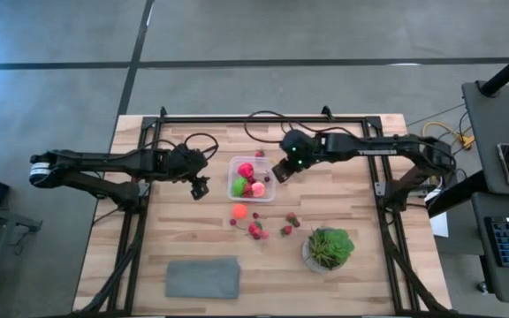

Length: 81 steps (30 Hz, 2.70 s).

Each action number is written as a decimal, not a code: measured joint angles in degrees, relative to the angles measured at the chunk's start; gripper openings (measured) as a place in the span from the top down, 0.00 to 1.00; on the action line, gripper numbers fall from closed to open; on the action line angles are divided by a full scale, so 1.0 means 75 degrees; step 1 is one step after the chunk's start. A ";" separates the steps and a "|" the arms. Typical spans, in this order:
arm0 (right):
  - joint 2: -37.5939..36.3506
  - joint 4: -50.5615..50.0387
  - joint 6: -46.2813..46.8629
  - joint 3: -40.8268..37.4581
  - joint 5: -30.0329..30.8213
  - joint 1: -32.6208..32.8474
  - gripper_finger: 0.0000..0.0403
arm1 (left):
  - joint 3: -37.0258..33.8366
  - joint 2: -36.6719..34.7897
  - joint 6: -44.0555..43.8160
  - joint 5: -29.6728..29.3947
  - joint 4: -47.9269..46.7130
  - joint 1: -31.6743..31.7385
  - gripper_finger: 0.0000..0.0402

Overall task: Pick and placing Produce into tupperware
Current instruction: Put the yellow corn into the transparent bin, then put the red cherry into the transparent bin

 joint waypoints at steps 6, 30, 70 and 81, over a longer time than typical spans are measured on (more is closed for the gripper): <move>0.0674 0.0752 0.0049 0.0330 -0.1029 0.0117 0.86 | 0.0000 0.0006 -0.0017 -0.0001 0.0027 0.0003 0.41; 0.1617 -0.2999 -0.0197 0.3033 0.1932 -0.0131 0.51 | 0.0000 0.0134 -0.2079 0.0747 -0.0055 0.0117 0.41; 0.1472 -0.4417 -0.0461 0.2885 0.2015 -0.0618 0.51 | 0.0735 0.0534 0.0286 0.2495 0.0841 0.0802 0.41; 0.1333 -0.5067 -0.0663 0.2859 0.2155 -0.0415 0.51 | 0.0279 0.0993 0.0825 0.3410 0.0723 -0.0863 0.41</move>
